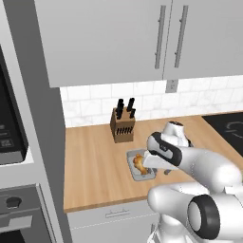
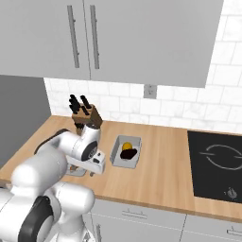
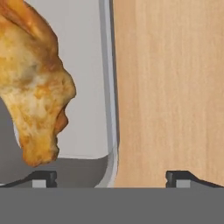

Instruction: Take the meat container that has the chicken drumstick and place it on the second highest rack of the freezer. Then take the vegetable container that has the lemon and avocado and place it on the highest rack of the freezer.

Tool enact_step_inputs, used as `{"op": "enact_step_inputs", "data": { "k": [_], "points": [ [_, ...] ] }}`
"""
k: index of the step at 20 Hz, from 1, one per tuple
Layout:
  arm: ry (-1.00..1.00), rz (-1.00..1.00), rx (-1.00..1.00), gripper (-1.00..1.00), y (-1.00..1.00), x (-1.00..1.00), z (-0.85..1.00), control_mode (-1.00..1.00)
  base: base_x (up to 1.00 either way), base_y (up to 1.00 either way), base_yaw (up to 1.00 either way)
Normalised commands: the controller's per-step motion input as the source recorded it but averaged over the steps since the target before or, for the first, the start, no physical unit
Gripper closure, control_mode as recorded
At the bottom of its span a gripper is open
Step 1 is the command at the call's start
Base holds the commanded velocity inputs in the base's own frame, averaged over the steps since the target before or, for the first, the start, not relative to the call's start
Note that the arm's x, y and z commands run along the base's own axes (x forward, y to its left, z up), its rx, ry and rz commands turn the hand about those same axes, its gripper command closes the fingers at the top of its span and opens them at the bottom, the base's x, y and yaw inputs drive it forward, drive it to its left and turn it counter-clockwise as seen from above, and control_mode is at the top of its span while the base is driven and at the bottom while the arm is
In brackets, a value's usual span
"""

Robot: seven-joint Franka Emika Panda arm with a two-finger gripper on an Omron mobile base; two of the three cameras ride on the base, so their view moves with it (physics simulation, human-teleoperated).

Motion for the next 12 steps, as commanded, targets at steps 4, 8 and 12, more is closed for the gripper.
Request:
{"op": "enact_step_inputs", "data": {
  "k": [4,8,12],
  "points": [
    [0.12,-0.04,0.0,1.0,0.0,0.0,-0.47,-1.0,0.0,0.0,0.0],
    [0.09,-0.02,0.0,1.0,0.0,0.0,-0.36,-1.0,0.0,0.0,0.0],
    [0.01,0.0,0.0,1.0,0.0,0.03,-0.13,-1.0,0.0,0.0,0.0]
  ]
}}
